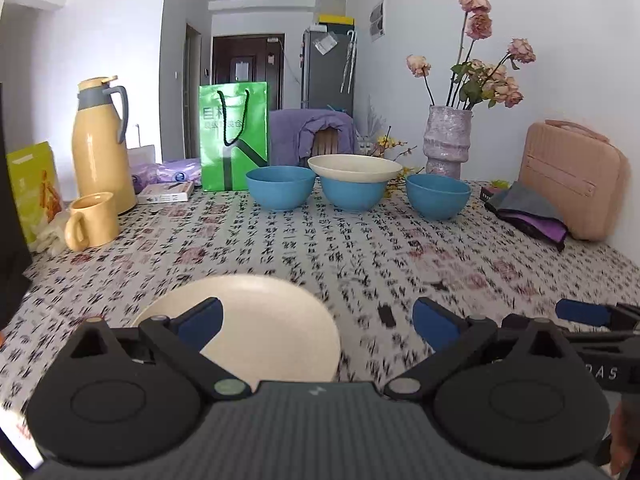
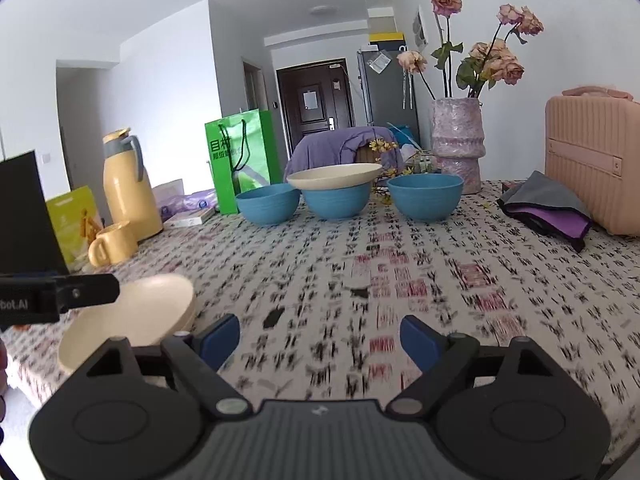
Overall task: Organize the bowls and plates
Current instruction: 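Move both grippers to the cream plate resting on a blue bowl and grasp its rim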
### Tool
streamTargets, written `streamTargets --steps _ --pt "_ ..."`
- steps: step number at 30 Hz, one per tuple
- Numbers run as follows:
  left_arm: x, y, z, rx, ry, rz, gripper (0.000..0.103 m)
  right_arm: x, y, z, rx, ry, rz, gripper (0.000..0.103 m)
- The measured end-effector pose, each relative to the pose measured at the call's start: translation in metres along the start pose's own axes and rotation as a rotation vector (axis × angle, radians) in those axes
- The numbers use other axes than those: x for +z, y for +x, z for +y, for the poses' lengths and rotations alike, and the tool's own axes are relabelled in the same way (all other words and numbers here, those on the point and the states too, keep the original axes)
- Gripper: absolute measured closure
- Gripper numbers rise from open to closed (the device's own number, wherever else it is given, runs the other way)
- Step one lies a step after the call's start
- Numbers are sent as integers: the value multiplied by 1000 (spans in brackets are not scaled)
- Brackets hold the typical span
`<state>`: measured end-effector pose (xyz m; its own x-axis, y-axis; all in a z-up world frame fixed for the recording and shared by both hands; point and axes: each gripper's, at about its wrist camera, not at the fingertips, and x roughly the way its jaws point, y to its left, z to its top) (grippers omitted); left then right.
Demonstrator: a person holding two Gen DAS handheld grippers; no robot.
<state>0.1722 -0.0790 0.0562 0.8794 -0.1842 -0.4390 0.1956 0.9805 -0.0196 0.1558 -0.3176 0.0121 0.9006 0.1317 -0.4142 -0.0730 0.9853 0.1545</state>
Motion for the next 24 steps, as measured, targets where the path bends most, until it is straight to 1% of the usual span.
streamTargets --steps 3,6,8,10,13,16,18,21,24 --pt "24 21 -2 -16 8 18 0 20 15 -7 29 26 0 16" --pt "54 49 -3 -3 18 54 0 44 33 -16 51 45 -16 16" --pt "73 70 1 -17 6 68 0 61 46 -21 40 41 -33 16" --pt "92 93 4 -16 -4 100 0 78 61 -27 33 41 -50 16" --pt "118 129 11 -46 -26 138 0 106 88 -39 42 60 -62 16" --pt "141 172 23 -69 -59 200 0 133 123 -57 80 116 -38 16" --pt "157 204 30 -97 -77 239 0 148 146 -67 76 143 -13 16" --pt "180 247 36 -124 -97 264 0 171 183 -81 72 167 10 18" --pt "199 283 35 -104 -103 264 0 193 221 -96 86 204 39 19"
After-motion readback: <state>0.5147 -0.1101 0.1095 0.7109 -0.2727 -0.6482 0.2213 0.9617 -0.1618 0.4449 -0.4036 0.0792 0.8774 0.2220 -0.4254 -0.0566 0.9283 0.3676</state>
